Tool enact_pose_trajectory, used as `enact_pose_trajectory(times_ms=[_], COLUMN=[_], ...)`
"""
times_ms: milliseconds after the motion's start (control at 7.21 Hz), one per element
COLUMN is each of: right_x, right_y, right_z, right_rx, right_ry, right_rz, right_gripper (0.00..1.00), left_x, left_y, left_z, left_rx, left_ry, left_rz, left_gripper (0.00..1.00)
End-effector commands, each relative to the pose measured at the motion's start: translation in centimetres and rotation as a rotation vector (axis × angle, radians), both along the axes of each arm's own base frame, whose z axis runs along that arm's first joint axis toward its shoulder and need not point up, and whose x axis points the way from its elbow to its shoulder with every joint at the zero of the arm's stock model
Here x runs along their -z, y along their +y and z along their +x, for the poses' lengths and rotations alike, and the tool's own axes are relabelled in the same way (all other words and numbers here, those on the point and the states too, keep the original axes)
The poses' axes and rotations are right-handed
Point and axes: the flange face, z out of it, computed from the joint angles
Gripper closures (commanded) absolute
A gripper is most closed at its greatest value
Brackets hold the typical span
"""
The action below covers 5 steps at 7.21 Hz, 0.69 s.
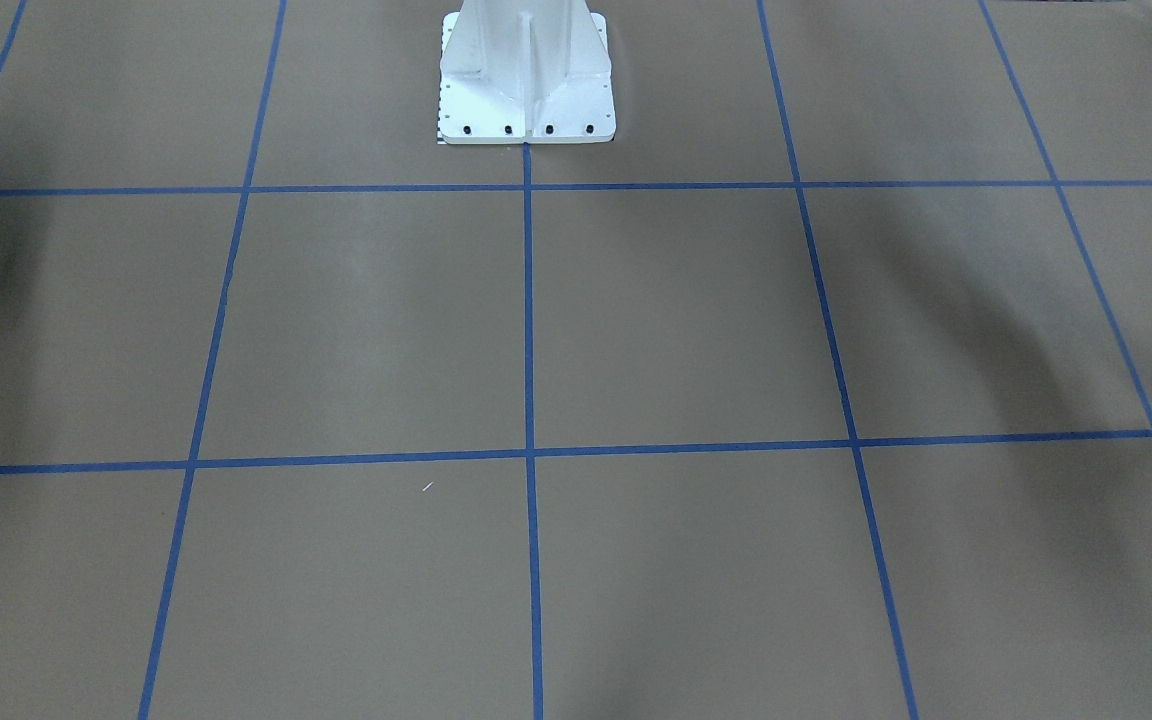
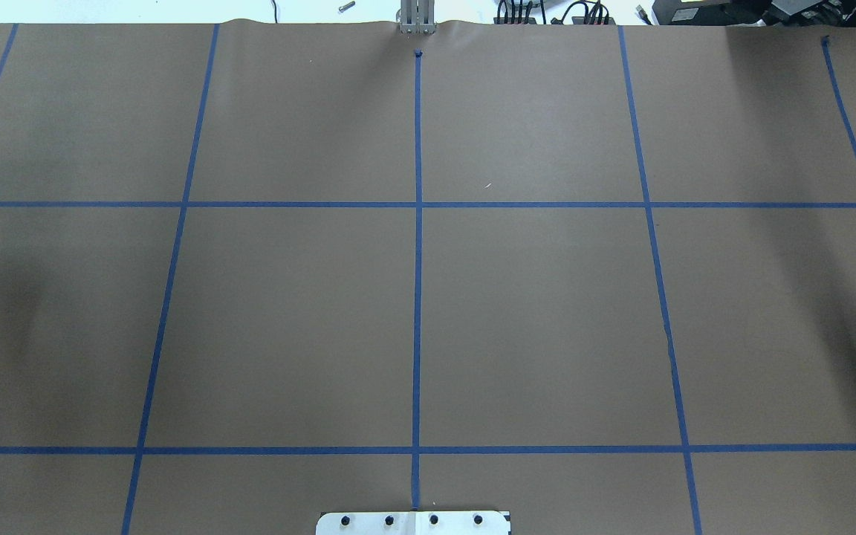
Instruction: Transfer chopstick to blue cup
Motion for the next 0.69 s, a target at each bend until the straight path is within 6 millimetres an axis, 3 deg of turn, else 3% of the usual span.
enact_pose_trajectory(times_ms=[0,278,555], right_x=[0.0,-0.2,-0.2], right_y=[0.0,0.1,0.2], right_z=[0.0,0.0,0.0], right_rx=[0.000,0.001,0.001], right_ry=[0.000,-0.001,-0.002], right_rz=[0.000,-0.003,-0.005], right_gripper=[0.00,0.00,0.00], left_x=[-0.1,2.8,10.0], left_y=[0.8,1.7,0.3], left_z=[-0.2,-0.5,-1.3], left_rx=[-0.024,-0.047,-0.030], left_ry=[-0.008,0.048,0.061], left_rz=[0.031,0.052,0.033], left_gripper=[1.00,1.00,1.00])
